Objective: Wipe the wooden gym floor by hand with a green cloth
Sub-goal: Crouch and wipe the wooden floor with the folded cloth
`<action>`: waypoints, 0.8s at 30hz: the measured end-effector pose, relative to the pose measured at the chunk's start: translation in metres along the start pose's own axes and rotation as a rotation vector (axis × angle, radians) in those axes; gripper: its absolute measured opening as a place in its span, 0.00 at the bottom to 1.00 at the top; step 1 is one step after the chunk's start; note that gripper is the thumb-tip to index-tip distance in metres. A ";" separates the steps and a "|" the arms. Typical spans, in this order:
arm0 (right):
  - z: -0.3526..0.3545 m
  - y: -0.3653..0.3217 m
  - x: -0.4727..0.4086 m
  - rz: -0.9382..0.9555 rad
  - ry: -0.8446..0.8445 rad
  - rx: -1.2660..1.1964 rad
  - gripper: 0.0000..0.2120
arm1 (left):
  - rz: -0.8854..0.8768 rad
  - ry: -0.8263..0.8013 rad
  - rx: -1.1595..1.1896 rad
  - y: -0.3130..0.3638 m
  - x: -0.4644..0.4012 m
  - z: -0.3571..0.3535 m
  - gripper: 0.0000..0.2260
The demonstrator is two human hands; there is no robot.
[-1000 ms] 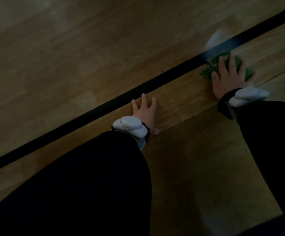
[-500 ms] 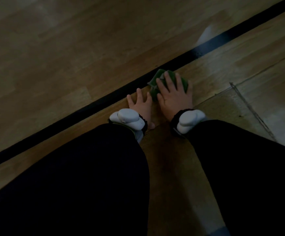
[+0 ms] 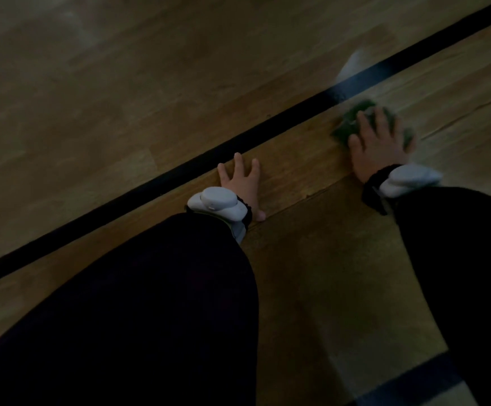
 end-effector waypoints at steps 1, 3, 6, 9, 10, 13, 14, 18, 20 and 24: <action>0.003 0.013 -0.005 -0.026 -0.014 -0.015 0.26 | 0.001 0.003 0.000 0.000 0.001 0.001 0.48; 0.008 0.028 -0.010 -0.068 -0.002 -0.005 0.26 | 0.005 0.013 -0.006 0.001 0.000 0.001 0.48; 0.004 0.022 -0.005 -0.100 0.028 0.000 0.26 | 0.004 0.008 -0.007 0.001 0.000 0.000 0.48; -0.002 0.010 0.007 -0.110 0.062 -0.014 0.26 | -0.008 0.001 -0.010 0.002 0.001 0.000 0.48; -0.004 0.006 0.012 -0.098 0.074 -0.007 0.26 | -0.009 0.002 -0.010 0.003 0.001 0.000 0.48; -0.014 -0.009 0.030 -0.045 0.096 0.018 0.26 | -0.002 0.010 -0.016 0.002 0.000 -0.001 0.48; -0.018 -0.016 0.035 -0.029 0.094 0.016 0.25 | 0.002 0.015 -0.018 0.001 0.000 -0.001 0.48; -0.030 -0.043 0.059 0.046 0.094 0.036 0.26 | 0.016 0.004 -0.034 0.001 -0.002 -0.002 0.48; -0.036 -0.057 0.069 0.087 0.085 0.048 0.26 | 0.018 0.002 -0.062 0.003 -0.002 -0.002 0.48; -0.048 -0.088 0.085 0.197 0.044 0.088 0.27 | 0.035 0.005 -0.060 0.002 -0.005 -0.003 0.49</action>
Point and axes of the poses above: each hand's wrist, its own x-axis away from the middle knuckle, its own z-axis out of the back of the hand, y = z × x, the point moved 8 cm from there along -x, towards the middle knuckle, and after that the axes turned 4 degrees about z, right-handed, at the moved point
